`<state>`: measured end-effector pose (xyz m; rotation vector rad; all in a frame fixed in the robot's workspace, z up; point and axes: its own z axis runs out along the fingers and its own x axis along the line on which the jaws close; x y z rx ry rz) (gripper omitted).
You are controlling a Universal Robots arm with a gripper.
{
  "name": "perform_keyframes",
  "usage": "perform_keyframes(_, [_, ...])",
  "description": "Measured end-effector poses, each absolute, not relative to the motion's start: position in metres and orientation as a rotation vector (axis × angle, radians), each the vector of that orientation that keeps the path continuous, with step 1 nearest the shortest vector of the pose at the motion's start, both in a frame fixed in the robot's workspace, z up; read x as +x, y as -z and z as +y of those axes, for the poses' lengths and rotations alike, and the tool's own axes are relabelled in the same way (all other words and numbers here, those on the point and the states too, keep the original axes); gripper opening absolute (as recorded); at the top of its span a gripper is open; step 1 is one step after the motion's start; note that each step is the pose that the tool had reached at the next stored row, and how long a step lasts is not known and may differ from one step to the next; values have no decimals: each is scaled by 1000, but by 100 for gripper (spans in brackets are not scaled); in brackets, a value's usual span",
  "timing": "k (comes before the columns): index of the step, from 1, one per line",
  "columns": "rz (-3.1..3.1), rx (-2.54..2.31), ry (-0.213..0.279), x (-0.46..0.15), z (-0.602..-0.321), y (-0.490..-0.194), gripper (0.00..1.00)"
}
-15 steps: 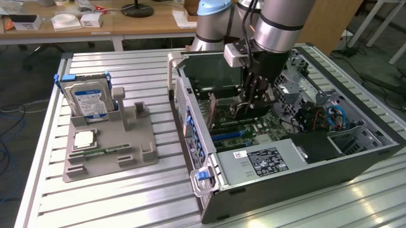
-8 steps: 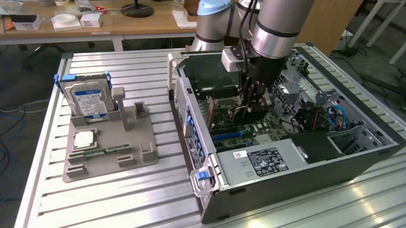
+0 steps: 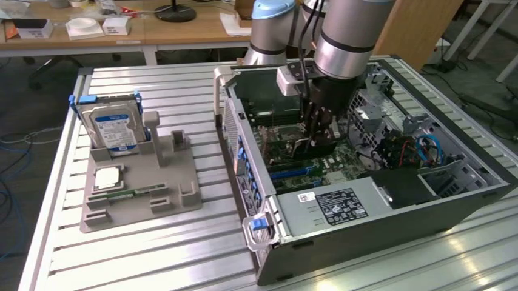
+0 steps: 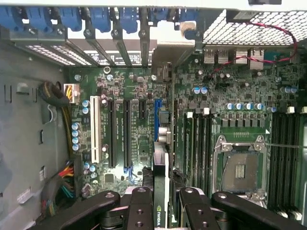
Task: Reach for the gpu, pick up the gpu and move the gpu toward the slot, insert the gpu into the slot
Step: 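Insert the gpu into the slot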
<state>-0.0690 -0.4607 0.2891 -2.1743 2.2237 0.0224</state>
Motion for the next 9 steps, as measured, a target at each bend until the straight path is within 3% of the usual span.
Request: perform_keyframes(9, [2224,-2174,-22,-72,-462,-276,26])
